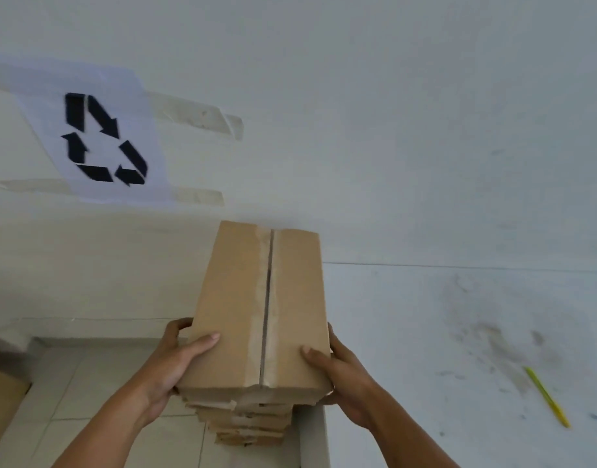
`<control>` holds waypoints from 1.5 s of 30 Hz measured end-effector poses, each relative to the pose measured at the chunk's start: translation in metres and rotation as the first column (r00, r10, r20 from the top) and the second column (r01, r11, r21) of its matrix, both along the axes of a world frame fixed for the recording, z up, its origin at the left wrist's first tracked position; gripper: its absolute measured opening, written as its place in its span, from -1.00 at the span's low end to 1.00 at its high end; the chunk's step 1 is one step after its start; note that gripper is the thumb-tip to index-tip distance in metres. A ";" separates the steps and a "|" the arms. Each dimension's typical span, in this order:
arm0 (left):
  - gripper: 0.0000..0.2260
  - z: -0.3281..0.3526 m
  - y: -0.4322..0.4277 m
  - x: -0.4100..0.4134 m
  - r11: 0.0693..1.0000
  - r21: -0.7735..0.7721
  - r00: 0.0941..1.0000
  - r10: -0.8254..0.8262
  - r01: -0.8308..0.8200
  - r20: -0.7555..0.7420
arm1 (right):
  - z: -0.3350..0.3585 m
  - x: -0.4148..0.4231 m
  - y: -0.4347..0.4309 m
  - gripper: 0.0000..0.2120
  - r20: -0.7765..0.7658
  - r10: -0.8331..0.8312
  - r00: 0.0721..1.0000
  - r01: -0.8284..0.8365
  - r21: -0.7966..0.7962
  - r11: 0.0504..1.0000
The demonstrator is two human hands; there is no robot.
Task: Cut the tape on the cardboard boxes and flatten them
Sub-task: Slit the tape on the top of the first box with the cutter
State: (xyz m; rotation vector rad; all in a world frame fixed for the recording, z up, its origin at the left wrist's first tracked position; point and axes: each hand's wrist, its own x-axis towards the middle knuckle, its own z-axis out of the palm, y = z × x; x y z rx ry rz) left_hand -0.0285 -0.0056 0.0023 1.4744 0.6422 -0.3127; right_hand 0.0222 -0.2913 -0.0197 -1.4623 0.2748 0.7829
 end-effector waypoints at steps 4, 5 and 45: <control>-0.04 0.017 -0.036 0.000 0.991 -0.120 0.998 -0.052 0.056 0.034 | 0.023 0.000 -0.044 -0.52 0.091 -0.030 0.995 0.029 0.019 0.999; 0.00 0.016 -0.048 0.001 0.987 -0.147 0.997 -0.060 0.065 0.039 | 0.028 0.000 -0.058 -0.50 0.107 -0.041 0.993 0.039 0.017 0.999; -0.08 -0.105 -0.514 0.004 0.901 0.428 0.994 0.099 -0.072 -0.041 | -0.128 0.077 -0.533 -0.84 0.071 0.151 0.986 -0.021 -0.845 0.534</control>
